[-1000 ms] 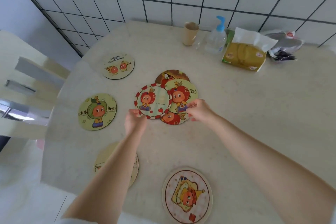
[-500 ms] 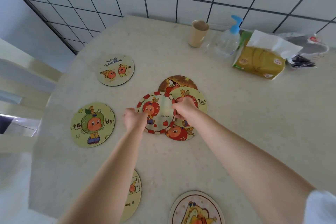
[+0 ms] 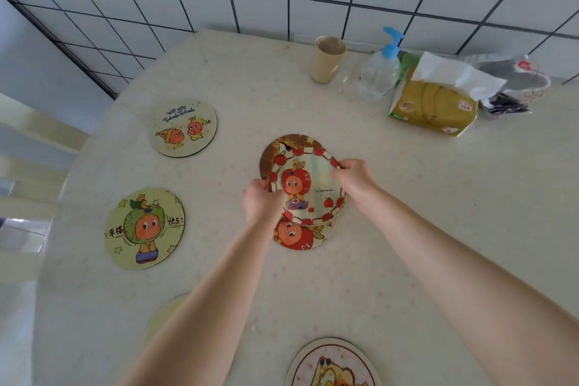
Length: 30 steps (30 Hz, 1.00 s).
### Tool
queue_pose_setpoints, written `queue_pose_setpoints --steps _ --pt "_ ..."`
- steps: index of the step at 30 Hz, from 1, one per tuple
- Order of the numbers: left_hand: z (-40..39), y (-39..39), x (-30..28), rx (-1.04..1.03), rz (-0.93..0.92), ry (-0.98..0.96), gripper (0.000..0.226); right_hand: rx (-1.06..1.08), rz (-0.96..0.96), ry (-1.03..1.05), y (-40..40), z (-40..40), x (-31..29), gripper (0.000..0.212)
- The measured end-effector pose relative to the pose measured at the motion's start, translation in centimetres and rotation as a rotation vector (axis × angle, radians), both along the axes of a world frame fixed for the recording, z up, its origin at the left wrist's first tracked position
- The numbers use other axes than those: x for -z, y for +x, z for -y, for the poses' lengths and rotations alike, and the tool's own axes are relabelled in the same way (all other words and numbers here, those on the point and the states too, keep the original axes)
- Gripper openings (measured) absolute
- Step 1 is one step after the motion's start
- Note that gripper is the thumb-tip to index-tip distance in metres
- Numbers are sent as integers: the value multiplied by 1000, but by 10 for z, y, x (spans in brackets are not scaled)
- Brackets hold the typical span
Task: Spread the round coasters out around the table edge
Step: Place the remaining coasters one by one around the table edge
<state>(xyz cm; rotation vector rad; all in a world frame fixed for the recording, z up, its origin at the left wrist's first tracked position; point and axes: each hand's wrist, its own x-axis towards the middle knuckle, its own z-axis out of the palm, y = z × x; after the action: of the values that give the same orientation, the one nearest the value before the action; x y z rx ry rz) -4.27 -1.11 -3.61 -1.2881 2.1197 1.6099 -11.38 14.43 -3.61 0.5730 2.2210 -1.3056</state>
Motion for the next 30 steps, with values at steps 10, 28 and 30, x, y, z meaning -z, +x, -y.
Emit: queue_pose_setpoints --steps 10,28,30 --pt "-13 3 6 -8 -21 -1 22 0 47 -64 6 -10 -3 14" --pt "-90 74 -4 28 -146 -36 21 -33 -22 -187 84 -107 -36 27" --pt "-114 97 -2 36 -124 -35 22 -32 1 -203 109 -132 -34 24"
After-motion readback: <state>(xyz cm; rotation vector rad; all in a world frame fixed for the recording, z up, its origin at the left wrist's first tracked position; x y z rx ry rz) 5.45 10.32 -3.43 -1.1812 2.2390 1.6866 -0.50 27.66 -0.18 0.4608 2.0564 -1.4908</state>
